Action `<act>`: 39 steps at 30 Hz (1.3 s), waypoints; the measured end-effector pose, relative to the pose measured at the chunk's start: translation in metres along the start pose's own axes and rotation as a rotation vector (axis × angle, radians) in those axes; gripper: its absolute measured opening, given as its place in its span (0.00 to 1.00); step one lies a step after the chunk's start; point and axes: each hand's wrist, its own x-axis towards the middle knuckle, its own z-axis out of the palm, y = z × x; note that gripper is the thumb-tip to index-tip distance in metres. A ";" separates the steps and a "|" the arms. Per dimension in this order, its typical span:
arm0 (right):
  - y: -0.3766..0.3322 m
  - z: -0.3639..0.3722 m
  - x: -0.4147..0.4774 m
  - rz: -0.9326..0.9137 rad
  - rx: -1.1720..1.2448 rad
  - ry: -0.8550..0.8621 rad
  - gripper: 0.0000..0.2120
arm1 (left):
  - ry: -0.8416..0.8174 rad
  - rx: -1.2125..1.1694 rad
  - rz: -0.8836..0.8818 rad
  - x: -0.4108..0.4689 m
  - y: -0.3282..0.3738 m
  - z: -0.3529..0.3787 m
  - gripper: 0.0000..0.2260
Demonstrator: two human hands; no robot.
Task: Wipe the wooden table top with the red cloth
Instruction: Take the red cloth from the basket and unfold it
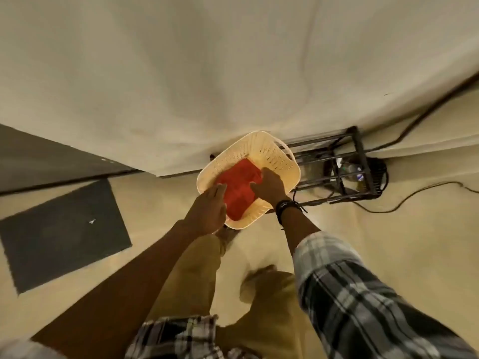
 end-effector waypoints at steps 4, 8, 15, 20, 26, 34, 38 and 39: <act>0.005 0.030 0.046 0.076 0.042 -0.081 0.37 | 0.046 -0.095 -0.017 0.013 -0.016 0.018 0.28; 0.017 0.057 0.074 0.204 -0.067 -0.048 0.44 | 0.122 -0.145 -0.025 0.014 -0.026 0.035 0.28; 0.001 0.036 0.034 0.069 0.383 -0.065 0.16 | 0.057 -0.189 -0.060 -0.026 -0.029 0.027 0.31; -0.034 -0.031 -0.092 -0.026 0.783 -0.068 0.11 | 0.146 -0.350 -0.076 -0.048 0.007 -0.033 0.30; -0.034 -0.109 -0.249 -0.098 0.967 0.073 0.10 | 0.179 -0.443 0.169 -0.060 0.100 -0.120 0.30; 0.004 -0.109 -0.410 -0.057 1.450 0.532 0.11 | -0.471 -0.388 0.540 -0.087 0.230 -0.095 0.18; 0.026 -0.073 -0.485 0.025 1.621 0.771 0.06 | -0.338 -0.311 0.808 -0.136 0.274 -0.057 0.19; 0.032 -0.060 -0.506 0.051 1.659 0.833 0.05 | -0.376 -0.306 0.871 -0.153 0.285 -0.046 0.21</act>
